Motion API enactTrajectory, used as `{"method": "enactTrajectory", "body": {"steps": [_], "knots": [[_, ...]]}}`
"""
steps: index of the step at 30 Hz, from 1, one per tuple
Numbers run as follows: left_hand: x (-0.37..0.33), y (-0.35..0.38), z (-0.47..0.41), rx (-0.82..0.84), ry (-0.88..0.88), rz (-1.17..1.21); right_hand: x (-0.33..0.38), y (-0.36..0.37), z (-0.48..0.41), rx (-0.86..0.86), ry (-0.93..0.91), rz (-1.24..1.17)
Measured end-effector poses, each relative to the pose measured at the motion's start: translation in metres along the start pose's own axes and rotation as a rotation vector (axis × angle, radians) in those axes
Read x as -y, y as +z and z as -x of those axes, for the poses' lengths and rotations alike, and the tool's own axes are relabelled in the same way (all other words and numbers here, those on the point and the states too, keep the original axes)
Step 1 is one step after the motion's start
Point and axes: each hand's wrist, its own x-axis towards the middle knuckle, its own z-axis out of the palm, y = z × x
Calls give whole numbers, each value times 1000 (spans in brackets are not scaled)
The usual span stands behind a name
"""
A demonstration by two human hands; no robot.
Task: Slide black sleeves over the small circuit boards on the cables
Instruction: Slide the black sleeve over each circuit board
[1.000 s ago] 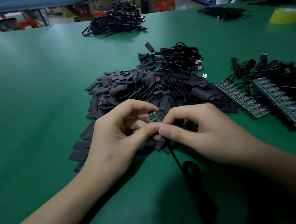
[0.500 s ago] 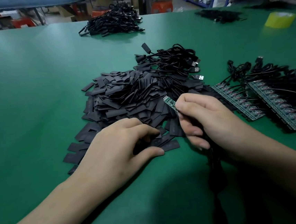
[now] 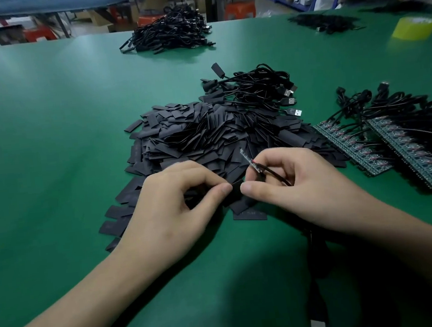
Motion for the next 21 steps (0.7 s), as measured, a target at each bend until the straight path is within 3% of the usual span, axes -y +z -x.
{"method": "enactTrajectory", "body": {"steps": [5, 10, 13, 18, 21], "knots": [[2, 2, 0, 39, -97, 165, -3, 0, -1, 12, -9, 4], [-1, 0, 2, -60, 197, -98, -3, 0, -2, 11, 13, -61], [-1, 0, 2, -104, 247, -148, -2, 1, 1, 39, -19, -52], [2, -4, -1, -158, 97, 12, -1, -2, -2, 49, 32, -306], [6, -4, -1, -172, -3, 123, 0, -4, -3, 86, 38, -267]]}}
